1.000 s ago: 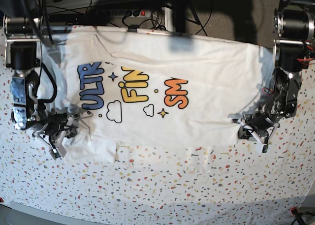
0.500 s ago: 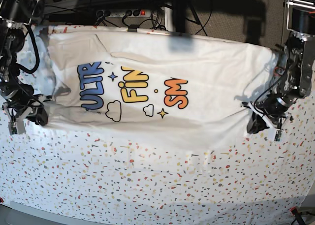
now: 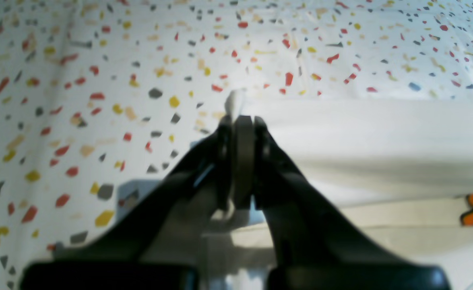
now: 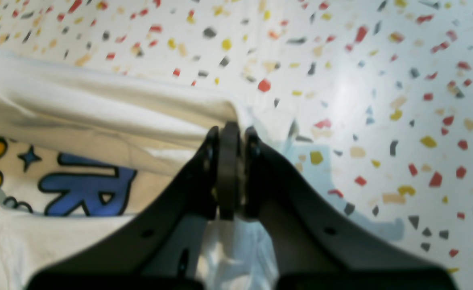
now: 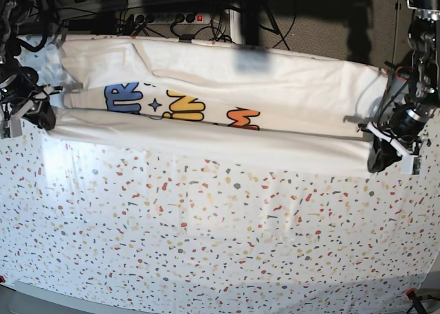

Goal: Fold the T-shirt properly
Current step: 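Lift the hem and fold it over toward the collar with both grippers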

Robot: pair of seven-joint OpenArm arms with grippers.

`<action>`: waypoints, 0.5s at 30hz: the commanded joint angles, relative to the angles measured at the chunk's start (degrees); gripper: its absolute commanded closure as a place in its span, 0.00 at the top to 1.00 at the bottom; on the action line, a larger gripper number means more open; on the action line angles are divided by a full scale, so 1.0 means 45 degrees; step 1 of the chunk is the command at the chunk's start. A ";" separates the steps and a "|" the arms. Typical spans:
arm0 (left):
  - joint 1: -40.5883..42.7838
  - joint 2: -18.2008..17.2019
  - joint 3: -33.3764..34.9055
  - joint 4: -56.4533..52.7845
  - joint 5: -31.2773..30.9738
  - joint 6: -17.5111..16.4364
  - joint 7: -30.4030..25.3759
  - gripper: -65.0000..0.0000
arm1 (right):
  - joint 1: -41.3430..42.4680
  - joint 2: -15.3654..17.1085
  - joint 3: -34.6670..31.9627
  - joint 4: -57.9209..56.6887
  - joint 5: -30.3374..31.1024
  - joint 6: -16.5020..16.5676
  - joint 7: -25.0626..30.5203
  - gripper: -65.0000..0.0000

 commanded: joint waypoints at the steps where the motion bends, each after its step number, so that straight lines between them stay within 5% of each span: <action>1: -0.0097 -0.0214 -0.0107 0.0219 -0.0024 0.0034 -0.0209 0.00 | -0.0126 0.0282 0.0141 0.0223 0.0136 0.0013 0.0549 0.00; 15: 0.0957 -0.0219 -0.0107 0.0219 0.1608 0.0039 0.0214 0.00 | -0.0821 -0.1098 0.0121 0.0209 -0.1564 0.0013 0.0889 0.00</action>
